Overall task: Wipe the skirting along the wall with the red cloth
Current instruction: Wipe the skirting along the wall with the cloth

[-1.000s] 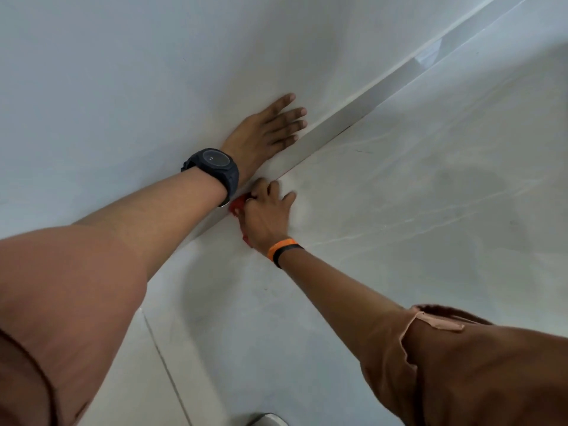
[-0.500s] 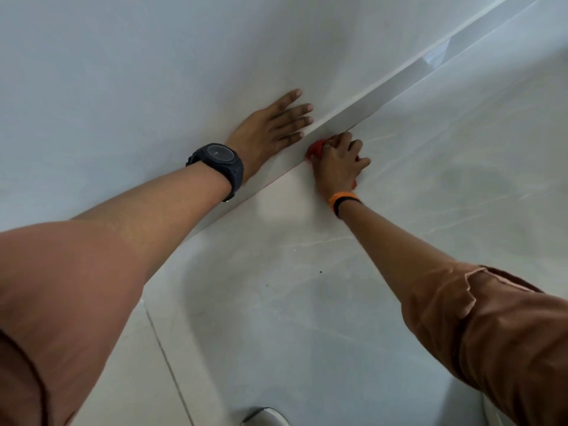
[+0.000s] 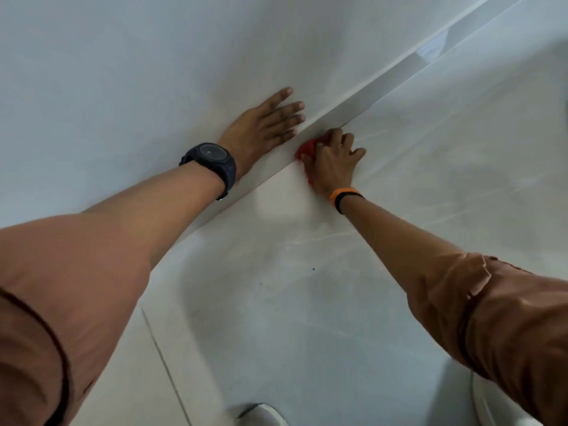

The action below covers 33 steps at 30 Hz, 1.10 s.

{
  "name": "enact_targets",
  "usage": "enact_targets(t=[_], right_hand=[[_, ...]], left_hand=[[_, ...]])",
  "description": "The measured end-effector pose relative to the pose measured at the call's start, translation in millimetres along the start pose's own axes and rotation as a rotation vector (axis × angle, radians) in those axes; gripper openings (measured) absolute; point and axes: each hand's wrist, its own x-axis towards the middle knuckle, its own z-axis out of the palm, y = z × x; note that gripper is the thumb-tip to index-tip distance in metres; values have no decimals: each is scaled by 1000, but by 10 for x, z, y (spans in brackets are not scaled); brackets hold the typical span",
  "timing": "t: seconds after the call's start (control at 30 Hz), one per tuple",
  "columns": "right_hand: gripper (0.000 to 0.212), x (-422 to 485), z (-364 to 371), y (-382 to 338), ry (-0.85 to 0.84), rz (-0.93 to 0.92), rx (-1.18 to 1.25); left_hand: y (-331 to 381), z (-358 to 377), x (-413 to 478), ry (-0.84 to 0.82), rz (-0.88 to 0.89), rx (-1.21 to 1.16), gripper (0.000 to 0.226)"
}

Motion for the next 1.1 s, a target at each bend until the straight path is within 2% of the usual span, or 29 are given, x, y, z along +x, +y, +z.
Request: enact_targets(t=[0.07, 0.2, 0.3, 0.43, 0.57, 0.67, 0.73, 0.83, 0.9, 1.0, 1.1], right_hand=[[39, 141, -26, 140, -5, 29, -41], [42, 41, 32, -60, -27, 134, -7], [39, -225, 70, -341, 7, 93, -26], [18, -895, 275, -889, -11, -135, 142], [17, -1222, 304, -1114, -83, -396, 183], [30, -1004, 185, -932, -318, -607, 176], [32, -854, -7, -699, -436, -693, 223], [27, -718, -458, -222, -410, -582, 233], [28, -620, -915, 156, -364, -461, 228], [24, -428, -1812, 557, -375, -365, 237], [32, -256, -2824, 741, -409, -269, 260]], left_hand=[[-3, -4, 4, -9, -11, 1, 124], [-17, -18, -12, -2, -1, -20, 122], [-19, -3, 16, 4, -5, -11, 126], [-49, -31, 31, 6, 26, -26, 123], [-32, -63, 22, -7, 14, -44, 115], [-33, -67, -2, -4, 10, -71, 112], [-137, -105, -68, 28, 59, -142, 114], [-406, -211, -238, 52, 67, -297, 117], [-638, -348, -369, 80, 74, -446, 110], [-1075, -663, -638, 143, 38, -746, 101], [-1595, -1049, -865, 173, 38, -869, 99]])
